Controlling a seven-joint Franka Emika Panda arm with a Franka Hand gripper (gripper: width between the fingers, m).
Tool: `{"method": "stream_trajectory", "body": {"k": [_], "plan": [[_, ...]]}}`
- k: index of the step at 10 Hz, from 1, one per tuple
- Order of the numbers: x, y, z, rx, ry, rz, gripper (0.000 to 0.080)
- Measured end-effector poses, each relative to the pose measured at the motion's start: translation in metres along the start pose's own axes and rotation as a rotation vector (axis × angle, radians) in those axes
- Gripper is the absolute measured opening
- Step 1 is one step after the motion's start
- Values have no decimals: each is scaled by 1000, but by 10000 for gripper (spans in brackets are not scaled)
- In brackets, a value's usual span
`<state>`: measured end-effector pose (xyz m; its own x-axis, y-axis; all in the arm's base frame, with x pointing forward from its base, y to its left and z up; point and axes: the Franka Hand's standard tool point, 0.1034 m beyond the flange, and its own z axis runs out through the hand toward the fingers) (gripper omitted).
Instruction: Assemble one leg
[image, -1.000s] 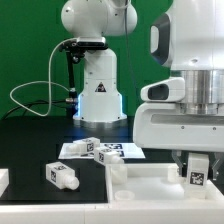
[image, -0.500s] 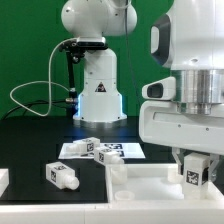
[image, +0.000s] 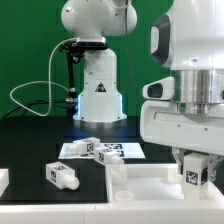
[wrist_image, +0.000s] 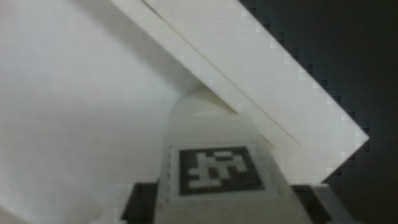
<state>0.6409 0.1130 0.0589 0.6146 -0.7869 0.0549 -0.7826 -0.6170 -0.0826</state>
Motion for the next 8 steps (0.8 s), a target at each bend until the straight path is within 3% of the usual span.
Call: {"method": "stream_trajectory", "body": {"k": [6,8], "plan": [[-1,0,1,22,-77,816,281],[0,0,2,28,-85,914,281]]}}
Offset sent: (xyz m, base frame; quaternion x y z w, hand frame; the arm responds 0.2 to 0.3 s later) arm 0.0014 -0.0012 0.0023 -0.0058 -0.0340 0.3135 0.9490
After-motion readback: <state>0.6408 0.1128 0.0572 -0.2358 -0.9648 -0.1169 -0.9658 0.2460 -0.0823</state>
